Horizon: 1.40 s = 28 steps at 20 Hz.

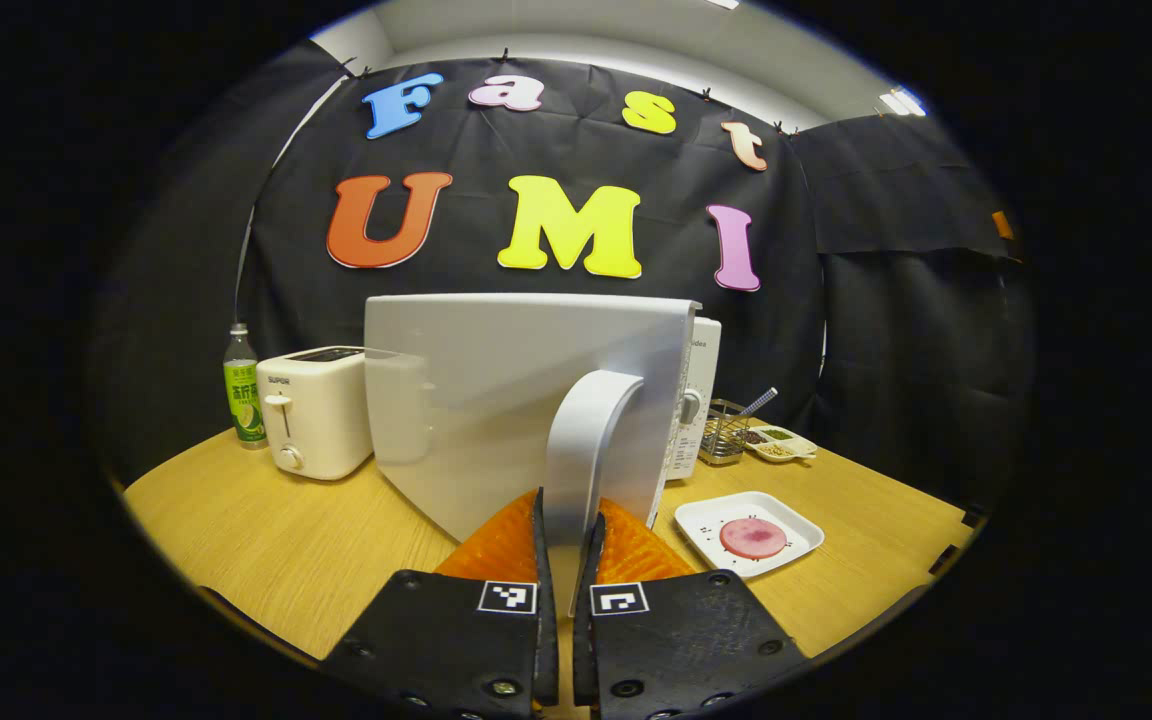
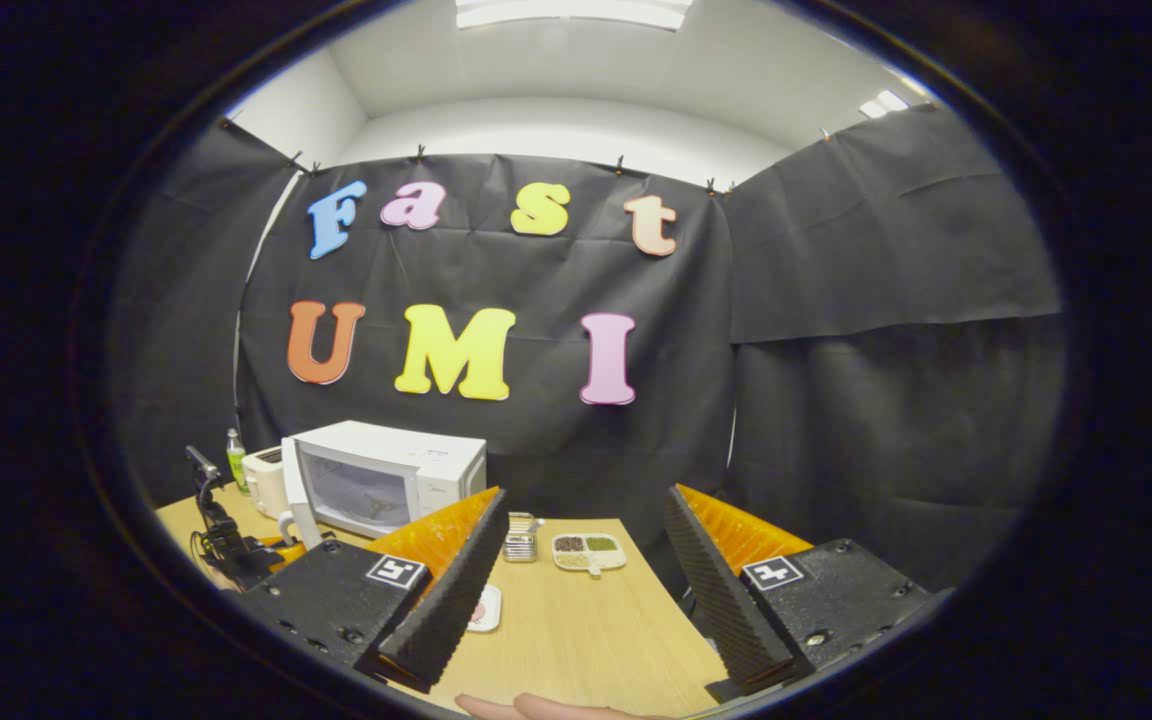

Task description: Open the microwave oven with the left hand, put the food in, and close the microwave oven.

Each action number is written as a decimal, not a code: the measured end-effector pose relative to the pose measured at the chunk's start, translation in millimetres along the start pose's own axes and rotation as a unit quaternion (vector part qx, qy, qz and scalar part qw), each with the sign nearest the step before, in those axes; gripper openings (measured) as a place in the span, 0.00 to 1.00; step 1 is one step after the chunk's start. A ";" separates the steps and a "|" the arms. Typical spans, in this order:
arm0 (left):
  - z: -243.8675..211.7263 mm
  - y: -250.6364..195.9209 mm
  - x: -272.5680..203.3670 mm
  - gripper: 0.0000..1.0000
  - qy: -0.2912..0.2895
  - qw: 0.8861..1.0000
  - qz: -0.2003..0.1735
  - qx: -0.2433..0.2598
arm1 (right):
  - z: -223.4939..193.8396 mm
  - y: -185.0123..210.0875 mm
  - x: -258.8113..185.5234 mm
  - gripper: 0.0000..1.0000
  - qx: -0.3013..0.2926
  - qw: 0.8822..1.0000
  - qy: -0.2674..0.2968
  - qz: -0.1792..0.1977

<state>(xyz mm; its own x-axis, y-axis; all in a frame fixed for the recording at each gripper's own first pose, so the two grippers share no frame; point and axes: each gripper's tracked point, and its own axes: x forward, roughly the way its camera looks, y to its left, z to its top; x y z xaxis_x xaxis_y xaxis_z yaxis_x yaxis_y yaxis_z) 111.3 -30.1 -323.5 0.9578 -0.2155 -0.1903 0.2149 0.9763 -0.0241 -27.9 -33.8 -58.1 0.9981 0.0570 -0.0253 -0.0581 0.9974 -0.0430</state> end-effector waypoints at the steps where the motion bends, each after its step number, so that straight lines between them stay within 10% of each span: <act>1: 0.3 10.4 -8.6 0.06 -0.003 1.000 0.009 0.002 | 1.5 2.7 -1.3 1.00 -0.003 1.000 -0.002 0.002; 14: -4.8 162.5 -134.0 0.08 -0.009 0.990 0.138 -0.042 | -17.1 65.1 -6.9 1.00 -0.041 0.998 0.019 0.052; 15: 0.9 168.5 -146.9 0.39 -0.016 0.988 0.151 -0.040 | -20.6 68.7 -4.3 1.00 -0.040 0.997 0.023 0.054; 17: 11.5 172.9 -168.7 0.50 -0.025 0.986 0.158 -0.043 | -30.0 76.0 4.2 1.00 -0.040 0.997 0.037 0.061; 19: 26.1 175.9 -185.3 0.90 -0.033 0.983 0.177 -0.037 | -39.8 80.3 15.9 1.00 -0.040 0.995 0.055 0.067; 28: 119.6 130.3 -210.8 0.92 -0.075 0.980 0.185 -0.008 | -104.4 93.5 95.7 0.95 -0.050 0.980 0.164 0.104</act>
<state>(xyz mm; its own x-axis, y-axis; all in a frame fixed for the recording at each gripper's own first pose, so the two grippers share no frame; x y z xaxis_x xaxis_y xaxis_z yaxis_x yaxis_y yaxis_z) -39.8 140.4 -169.1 0.9870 0.1548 -0.0427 -0.1548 0.9879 0.0033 59.8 60.3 -168.8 0.9049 0.2241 -0.3619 -0.2769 0.9556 -0.1006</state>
